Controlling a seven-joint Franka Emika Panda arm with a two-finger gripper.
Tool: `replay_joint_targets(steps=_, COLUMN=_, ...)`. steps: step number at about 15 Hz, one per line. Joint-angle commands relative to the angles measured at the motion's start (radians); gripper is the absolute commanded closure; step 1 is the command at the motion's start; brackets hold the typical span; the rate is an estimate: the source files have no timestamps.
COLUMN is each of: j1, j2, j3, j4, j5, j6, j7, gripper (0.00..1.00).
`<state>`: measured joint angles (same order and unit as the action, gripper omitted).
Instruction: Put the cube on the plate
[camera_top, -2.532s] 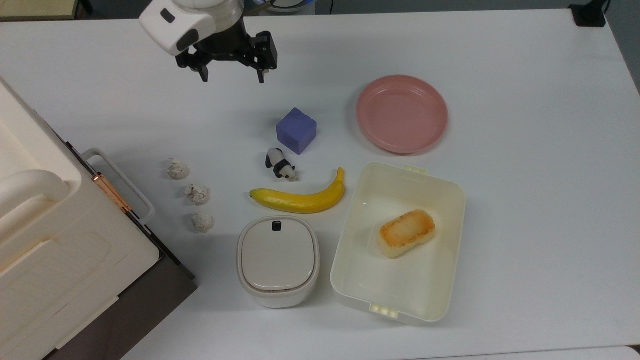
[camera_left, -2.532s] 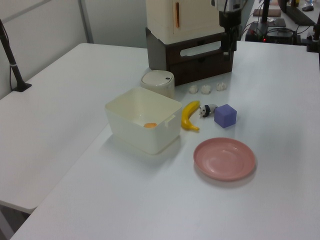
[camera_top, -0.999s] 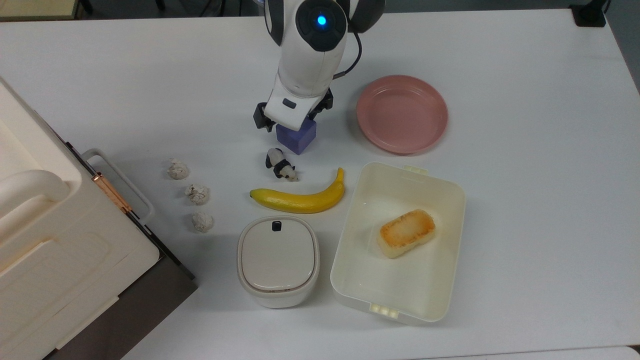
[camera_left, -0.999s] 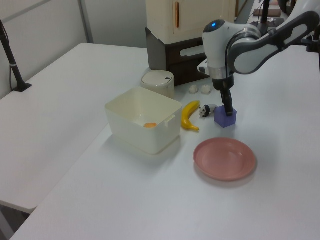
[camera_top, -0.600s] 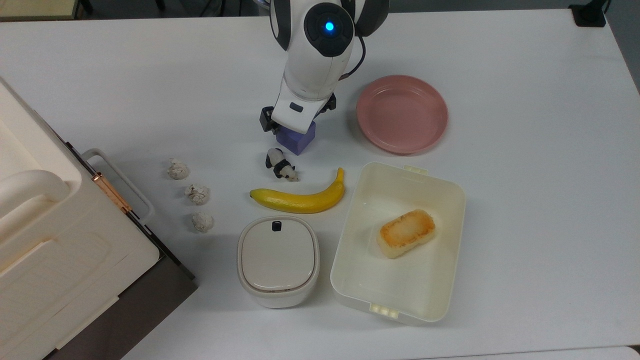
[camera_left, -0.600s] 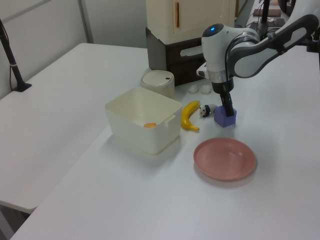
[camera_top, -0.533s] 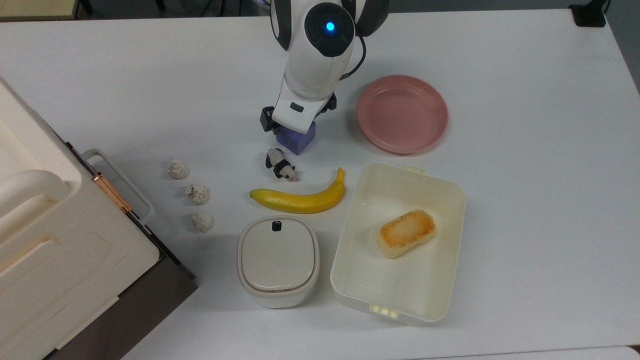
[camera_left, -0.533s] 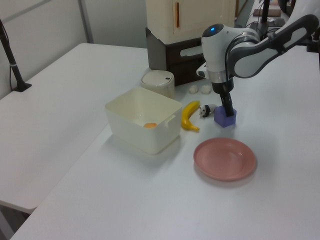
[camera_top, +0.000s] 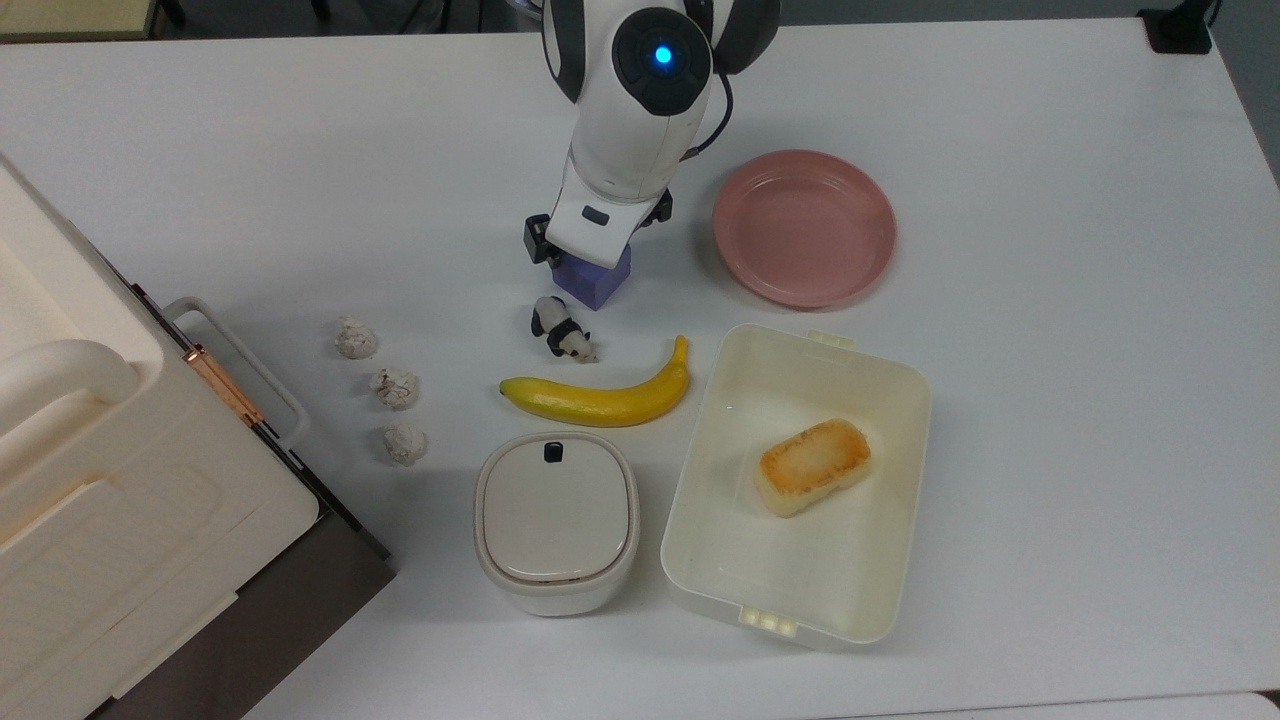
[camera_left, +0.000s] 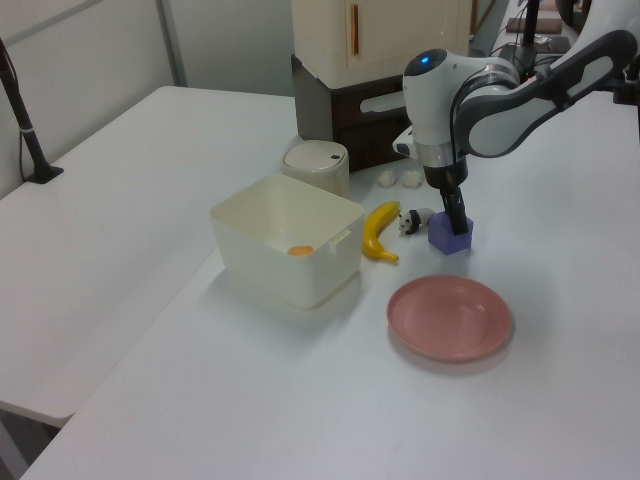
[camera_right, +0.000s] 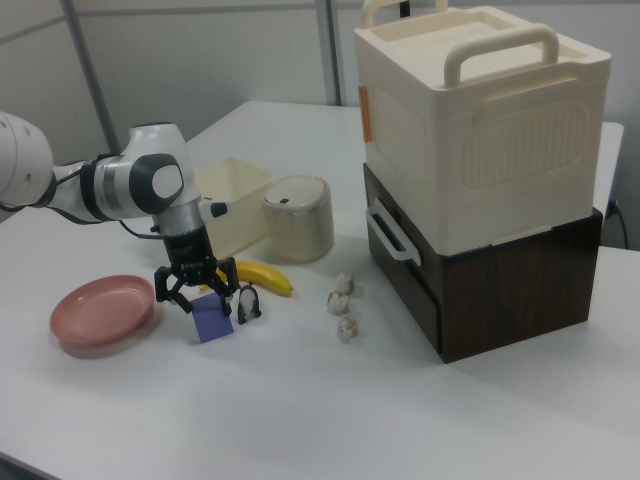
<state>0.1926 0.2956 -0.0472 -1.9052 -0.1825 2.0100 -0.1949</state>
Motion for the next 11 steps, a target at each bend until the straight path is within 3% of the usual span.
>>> replay_joint_targets(steps=1, j1=0.034, j2=0.007, j3=-0.008, j4=-0.041, j5=-0.012, j6=0.027, j7=0.012, gripper=0.34)
replay_joint_targets(steps=11, j1=0.033, j2=-0.018, j3=-0.008, j4=-0.038, j5=0.003, j6=0.010, j7=0.064, gripper=0.44)
